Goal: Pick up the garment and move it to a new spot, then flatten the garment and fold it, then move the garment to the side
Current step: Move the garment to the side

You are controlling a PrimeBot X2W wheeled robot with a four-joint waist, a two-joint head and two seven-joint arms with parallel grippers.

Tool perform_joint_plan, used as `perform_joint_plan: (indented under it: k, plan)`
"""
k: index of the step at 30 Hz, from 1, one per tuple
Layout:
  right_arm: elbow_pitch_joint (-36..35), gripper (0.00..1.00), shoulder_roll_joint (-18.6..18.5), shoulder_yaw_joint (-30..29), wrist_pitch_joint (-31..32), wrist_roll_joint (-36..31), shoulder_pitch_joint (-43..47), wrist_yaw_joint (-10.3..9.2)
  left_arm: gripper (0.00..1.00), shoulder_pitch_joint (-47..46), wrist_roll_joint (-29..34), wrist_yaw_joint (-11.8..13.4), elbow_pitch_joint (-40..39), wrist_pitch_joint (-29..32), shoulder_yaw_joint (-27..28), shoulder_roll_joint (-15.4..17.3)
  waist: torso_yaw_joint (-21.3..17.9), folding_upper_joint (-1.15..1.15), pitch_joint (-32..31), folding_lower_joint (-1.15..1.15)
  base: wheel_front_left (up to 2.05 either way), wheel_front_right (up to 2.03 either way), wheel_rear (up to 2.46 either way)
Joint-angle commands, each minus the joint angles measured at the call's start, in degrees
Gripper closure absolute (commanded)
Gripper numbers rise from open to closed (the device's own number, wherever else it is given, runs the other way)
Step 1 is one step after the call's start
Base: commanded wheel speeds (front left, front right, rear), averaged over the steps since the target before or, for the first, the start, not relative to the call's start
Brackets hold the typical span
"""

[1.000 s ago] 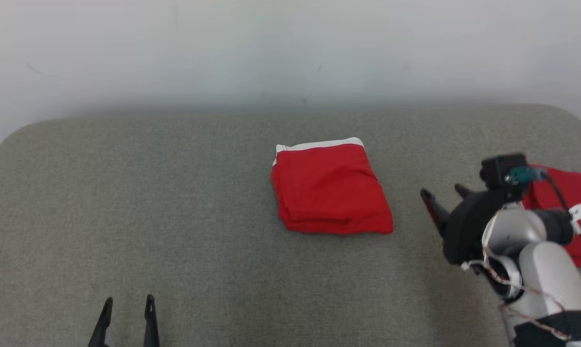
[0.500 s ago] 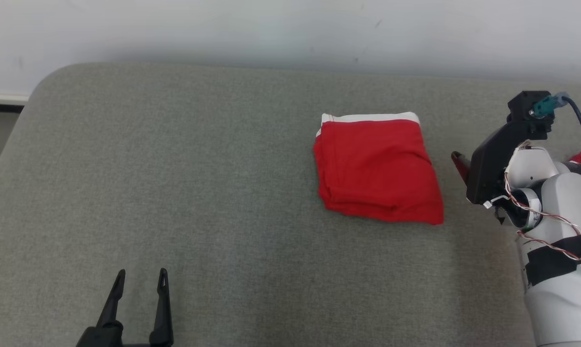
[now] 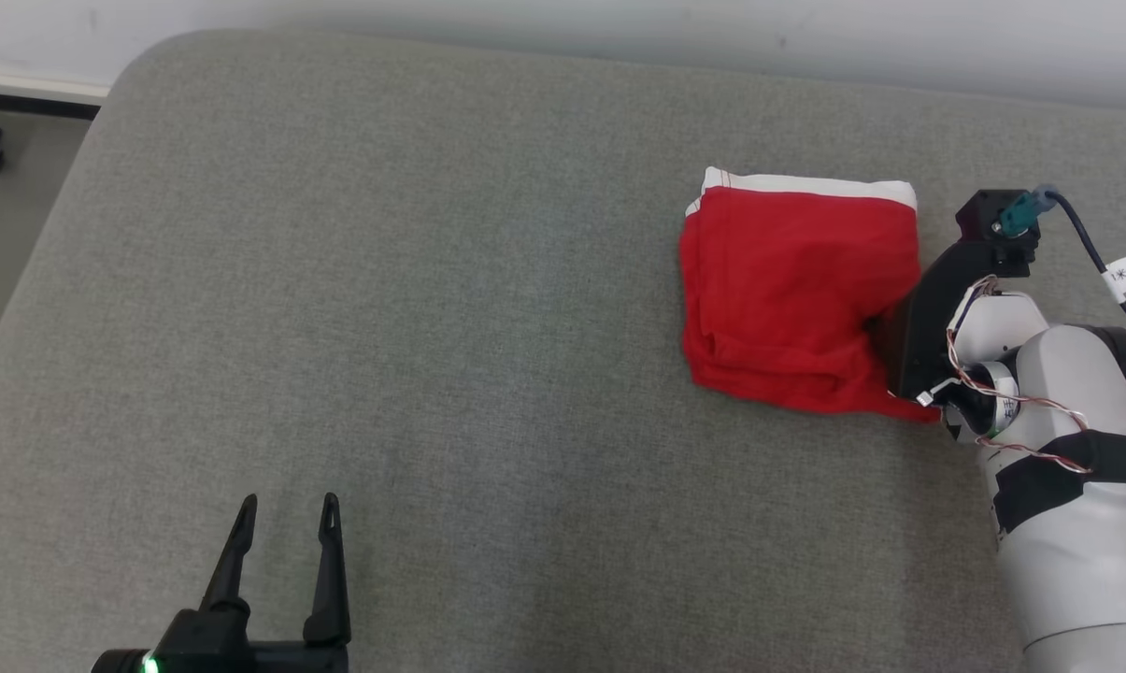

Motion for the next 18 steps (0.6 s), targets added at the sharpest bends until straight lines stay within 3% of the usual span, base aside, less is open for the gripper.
perform_joint_plan:
  k: [1, 2, 3, 4, 10, 18]
  plan:
    - [1.48, 0.00, 0.88, 0.42, 0.59, -0.46, 1.05, -0.13, 0.00, -0.67, -0.16, 0.12, -0.06, -0.17, -0.19, -0.12, 0.19, 0.00, 0.31, 0.00, 0.00, 0.00, 0.00]
    - [2.53, 0.00, 0.96, 0.81, 0.67, -0.78, 0.86, -0.13, 0.00, -0.97, -0.36, 0.33, 0.13, -0.17, -0.42, -0.12, 0.01, 0.00, 0.42, 0.00, 0.00, 0.00, 0.00]
    - [2.58, 0.41, 1.02, 1.45, 0.00, -0.95, 0.62, -0.13, 0.00, -1.14, -0.48, 0.33, 0.19, -0.17, -0.44, -0.11, -0.15, 0.00, 0.50, 0.00, 0.00, 0.00, 0.00]
    - [2.69, 1.00, 0.92, 1.80, -0.40, -0.92, 0.19, -0.13, 0.00, -1.24, -0.56, 0.37, 0.21, -0.17, -0.45, -0.12, -0.46, 0.00, 0.65, 0.00, 0.00, 0.00, 0.00]
    - [1.75, 1.00, -0.69, 6.65, -3.23, 0.67, -1.76, -0.13, 0.00, -1.53, -0.61, 0.62, 0.23, -0.17, -0.43, -0.12, -2.69, 0.00, 0.46, 0.00, 0.00, 0.00, 0.00]
    - [-4.95, 1.00, -7.63, 19.72, -5.15, 5.40, -0.65, -0.13, 0.00, -0.62, 0.02, 0.60, -0.19, -0.17, 0.69, -0.11, -8.12, 0.00, -1.97, 0.00, 0.00, 0.00, 0.00]
